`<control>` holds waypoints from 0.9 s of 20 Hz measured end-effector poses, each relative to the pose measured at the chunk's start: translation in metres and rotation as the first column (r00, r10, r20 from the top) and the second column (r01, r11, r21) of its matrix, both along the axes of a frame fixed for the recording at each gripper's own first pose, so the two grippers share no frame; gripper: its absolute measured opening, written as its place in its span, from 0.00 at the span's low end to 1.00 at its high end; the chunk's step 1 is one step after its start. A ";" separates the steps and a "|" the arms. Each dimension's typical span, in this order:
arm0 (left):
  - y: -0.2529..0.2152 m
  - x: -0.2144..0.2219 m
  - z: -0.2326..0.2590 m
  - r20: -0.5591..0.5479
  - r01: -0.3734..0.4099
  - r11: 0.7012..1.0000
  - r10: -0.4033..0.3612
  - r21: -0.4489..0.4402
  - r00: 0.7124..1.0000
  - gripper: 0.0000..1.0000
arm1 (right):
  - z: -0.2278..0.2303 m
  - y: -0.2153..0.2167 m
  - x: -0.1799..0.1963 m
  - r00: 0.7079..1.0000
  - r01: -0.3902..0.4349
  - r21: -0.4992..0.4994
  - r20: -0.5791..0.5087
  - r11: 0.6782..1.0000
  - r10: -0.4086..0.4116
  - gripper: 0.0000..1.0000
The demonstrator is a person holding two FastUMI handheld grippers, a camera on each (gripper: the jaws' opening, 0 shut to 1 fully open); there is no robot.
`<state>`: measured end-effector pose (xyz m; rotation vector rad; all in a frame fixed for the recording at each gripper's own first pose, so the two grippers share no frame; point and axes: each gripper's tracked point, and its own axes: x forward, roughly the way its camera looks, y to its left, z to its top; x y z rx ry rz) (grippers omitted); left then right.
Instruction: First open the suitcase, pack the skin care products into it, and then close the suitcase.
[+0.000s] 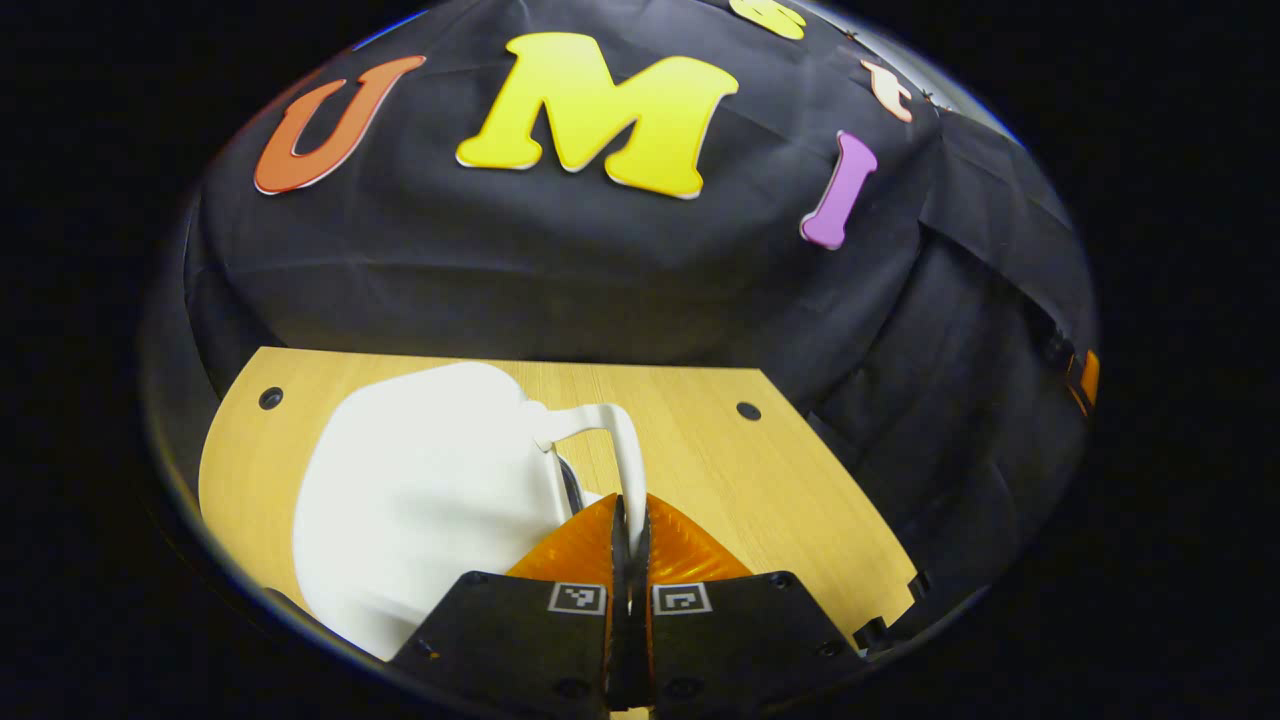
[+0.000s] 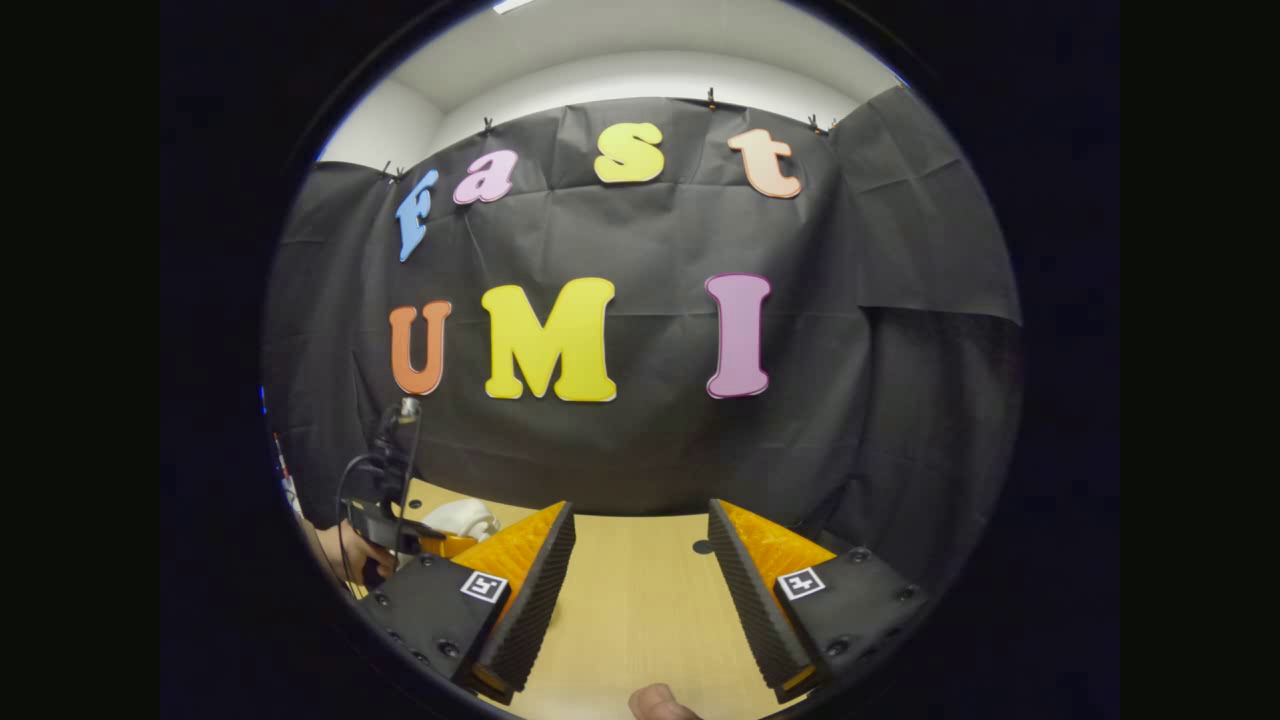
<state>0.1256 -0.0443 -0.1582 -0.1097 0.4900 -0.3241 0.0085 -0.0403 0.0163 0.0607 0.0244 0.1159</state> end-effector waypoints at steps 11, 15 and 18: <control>-0.038 0.008 -0.085 -0.152 -0.016 0.960 0.061 0.281 0.987 0.04 | -0.038 -0.039 0.007 0.994 0.046 0.011 -0.096 0.999 -0.045 0.79; -0.052 0.009 -0.098 -0.189 0.050 0.949 0.010 0.312 0.982 0.07 | -0.039 -0.035 0.012 0.992 0.057 0.025 -0.118 0.998 -0.054 0.79; -0.054 0.001 -0.084 -0.194 0.010 0.972 0.037 0.233 0.980 0.48 | -0.036 -0.027 0.016 0.991 0.063 0.040 -0.119 0.997 -0.058 0.79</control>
